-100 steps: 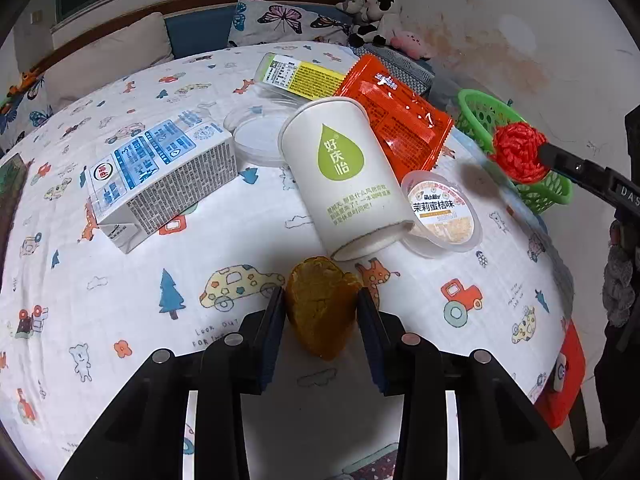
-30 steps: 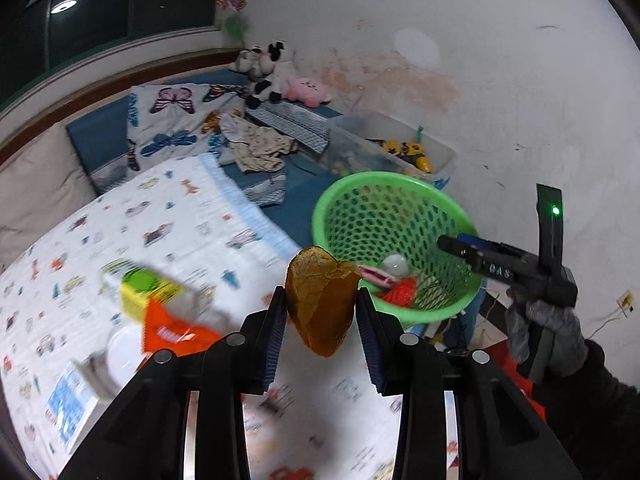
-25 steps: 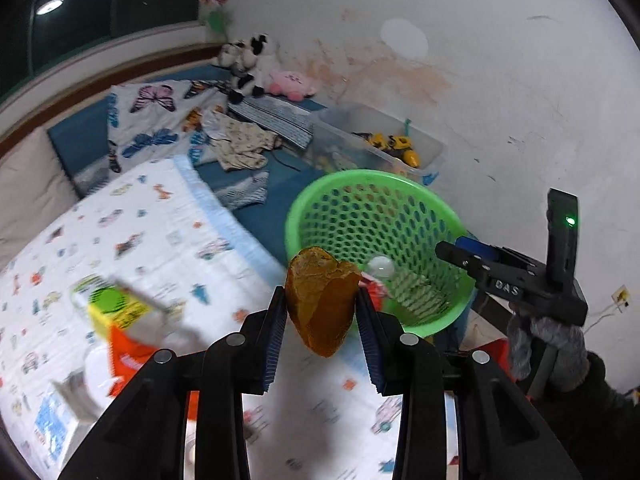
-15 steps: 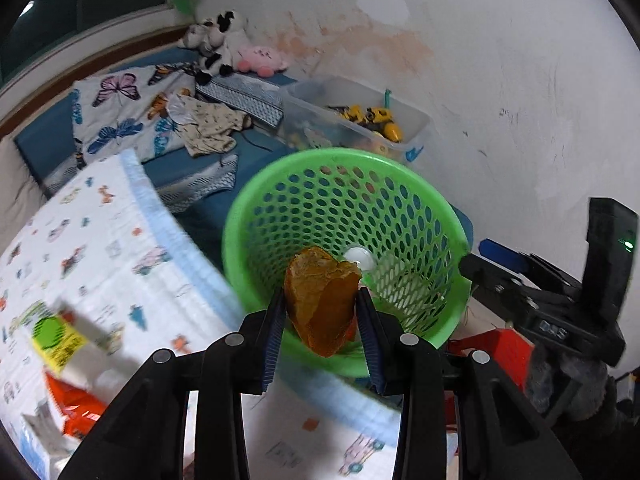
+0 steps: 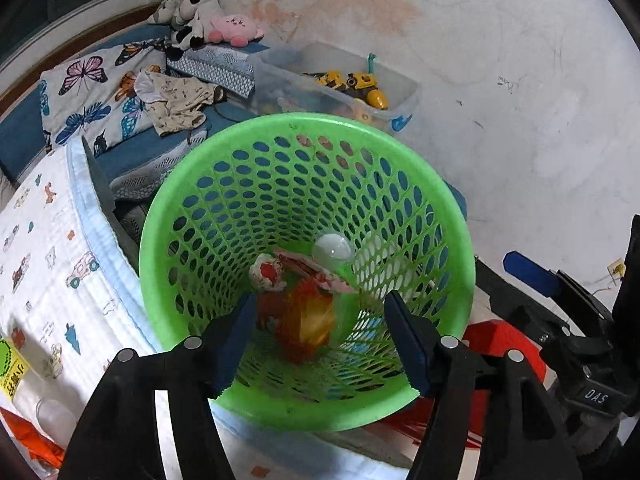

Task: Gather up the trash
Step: 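Carry the orange peel over the green basket and open the left gripper, then grasp the white paper cup with the left gripper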

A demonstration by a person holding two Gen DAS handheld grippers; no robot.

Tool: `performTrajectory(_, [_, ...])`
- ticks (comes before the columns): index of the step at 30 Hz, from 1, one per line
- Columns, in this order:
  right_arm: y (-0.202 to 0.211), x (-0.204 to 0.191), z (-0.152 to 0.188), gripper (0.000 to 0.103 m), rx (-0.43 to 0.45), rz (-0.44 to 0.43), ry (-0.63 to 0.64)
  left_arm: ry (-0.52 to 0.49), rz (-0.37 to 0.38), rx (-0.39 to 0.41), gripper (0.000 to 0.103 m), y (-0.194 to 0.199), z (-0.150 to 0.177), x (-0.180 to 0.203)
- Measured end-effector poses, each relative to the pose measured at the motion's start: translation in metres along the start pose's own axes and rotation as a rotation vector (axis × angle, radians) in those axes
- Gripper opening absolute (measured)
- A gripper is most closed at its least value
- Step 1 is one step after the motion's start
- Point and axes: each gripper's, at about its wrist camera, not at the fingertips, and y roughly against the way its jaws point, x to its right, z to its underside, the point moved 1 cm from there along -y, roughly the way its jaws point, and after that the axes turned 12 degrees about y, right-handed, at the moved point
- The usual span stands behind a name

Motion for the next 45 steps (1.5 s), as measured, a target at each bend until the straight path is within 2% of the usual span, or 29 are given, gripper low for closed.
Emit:
performTrajectory(5, [0.004, -0.001, 0.001, 0.072, 0.006, -0.011, -0.007, 0.011, -0.007, 0.018, 0.063, 0.008, 0.004, -0.004])
performTrajectory(14, [0.011, -0.020, 0.000, 0.074, 0.016, -0.043, 0.008, 0.054, -0.034, 0.110, 0.063, 0.060, 0.027, -0.026])
performTrajectory(18, [0.013, -0.031, 0.000, 0.074, 0.015, -0.063, 0.019, 0.055, -0.063, 0.158, 0.063, 0.087, 0.046, -0.036])
performTrajectory(25, [0.013, -0.059, 0.000, 0.074, 0.007, -0.104, 0.060, 0.144, -0.085, 0.219, 0.063, 0.134, 0.090, -0.076])
performTrajectory(28, [0.008, -0.074, 0.000, 0.074, -0.006, -0.127, 0.085, 0.180, -0.115, 0.248, 0.063, 0.150, 0.110, -0.094])
performTrajectory(33, [0.002, -0.096, 0.000, 0.074, -0.019, -0.162, 0.118, 0.241, -0.221, 0.294, 0.065, 0.172, 0.143, -0.130])
performTrajectory(38, [-0.005, -0.116, 0.001, 0.075, -0.034, -0.195, 0.147, 0.326, -0.297, 0.283, 0.067, 0.174, 0.162, -0.168])
performTrajectory(45, [-0.015, -0.142, 0.006, 0.075, -0.070, -0.236, 0.204, 0.436, -0.310, 0.221, 0.067, 0.154, 0.162, -0.209])
